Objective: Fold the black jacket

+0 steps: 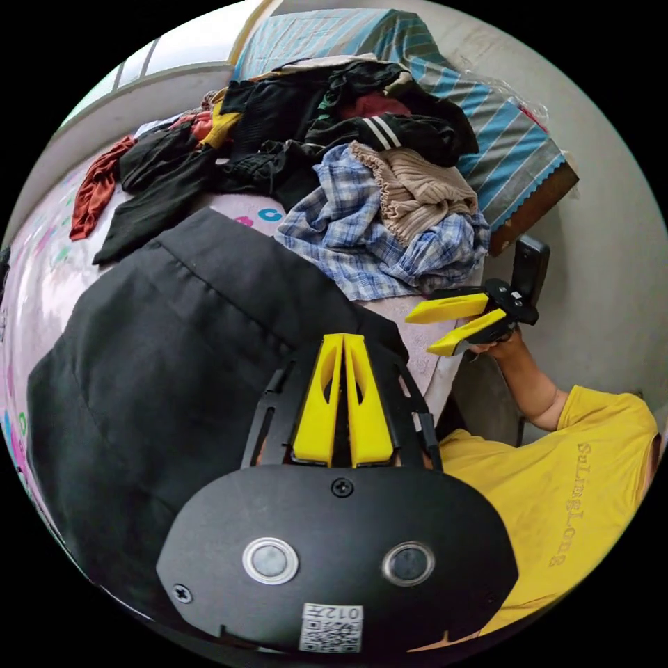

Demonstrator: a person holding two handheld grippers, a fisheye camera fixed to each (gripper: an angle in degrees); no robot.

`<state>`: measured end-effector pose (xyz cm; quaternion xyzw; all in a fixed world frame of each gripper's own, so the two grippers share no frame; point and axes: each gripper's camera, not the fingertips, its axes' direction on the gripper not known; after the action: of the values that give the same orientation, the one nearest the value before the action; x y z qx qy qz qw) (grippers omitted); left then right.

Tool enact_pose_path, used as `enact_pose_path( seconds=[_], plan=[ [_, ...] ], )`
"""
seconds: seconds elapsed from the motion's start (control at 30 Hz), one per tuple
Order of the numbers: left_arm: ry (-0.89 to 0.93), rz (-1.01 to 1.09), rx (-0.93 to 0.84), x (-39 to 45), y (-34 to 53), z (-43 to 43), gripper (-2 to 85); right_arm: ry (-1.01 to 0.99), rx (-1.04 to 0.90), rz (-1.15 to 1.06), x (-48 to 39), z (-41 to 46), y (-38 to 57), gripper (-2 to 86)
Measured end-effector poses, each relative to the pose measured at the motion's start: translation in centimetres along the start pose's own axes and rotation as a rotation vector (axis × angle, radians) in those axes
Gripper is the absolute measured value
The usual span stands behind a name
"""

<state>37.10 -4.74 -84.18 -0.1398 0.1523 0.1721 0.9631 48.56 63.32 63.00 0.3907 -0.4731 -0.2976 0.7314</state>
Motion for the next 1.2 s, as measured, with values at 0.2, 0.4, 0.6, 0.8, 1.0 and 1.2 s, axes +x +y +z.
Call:
enact_pose_path(
  seconds=[0.2, 0.4, 0.6, 0.8, 1.0, 1.2],
  plan=[
    [-0.035, -0.007, -0.073, 1.1, -0.8, 3.1, 0.4, -0.086, -0.073, 0.094, 2.7, 2.1, -0.7, 2.5],
    [0.089, -0.023, -0.044, 0.5, 0.5, 3.2, 0.4, -0.113, -0.066, 0.153, 4.6, 1.3, 1.5, 1.0],
    [-0.070, 0.021, 0.024, 3.1, 2.2, 0.2, 0.4, -0.037, 0.014, 0.199, 5.4, -0.7, 1.4, 0.8],
    [-0.095, 0.031, -0.066, 4.7, 3.2, 3.4, 0.4, -0.008, 0.129, 0.161, 4.8, -0.5, -1.0, 0.7],
    [-0.141, 0.067, -0.088, 5.7, 4.7, 3.5, 0.4, 0.033, -0.057, 0.254, 6.6, 4.4, -0.9, 0.6],
    [-0.167, 0.089, -0.009, 6.8, 8.3, 0.9, 0.4, 0.170, 0.033, 0.230, 6.1, 2.3, -2.5, 0.7]
  ],
)
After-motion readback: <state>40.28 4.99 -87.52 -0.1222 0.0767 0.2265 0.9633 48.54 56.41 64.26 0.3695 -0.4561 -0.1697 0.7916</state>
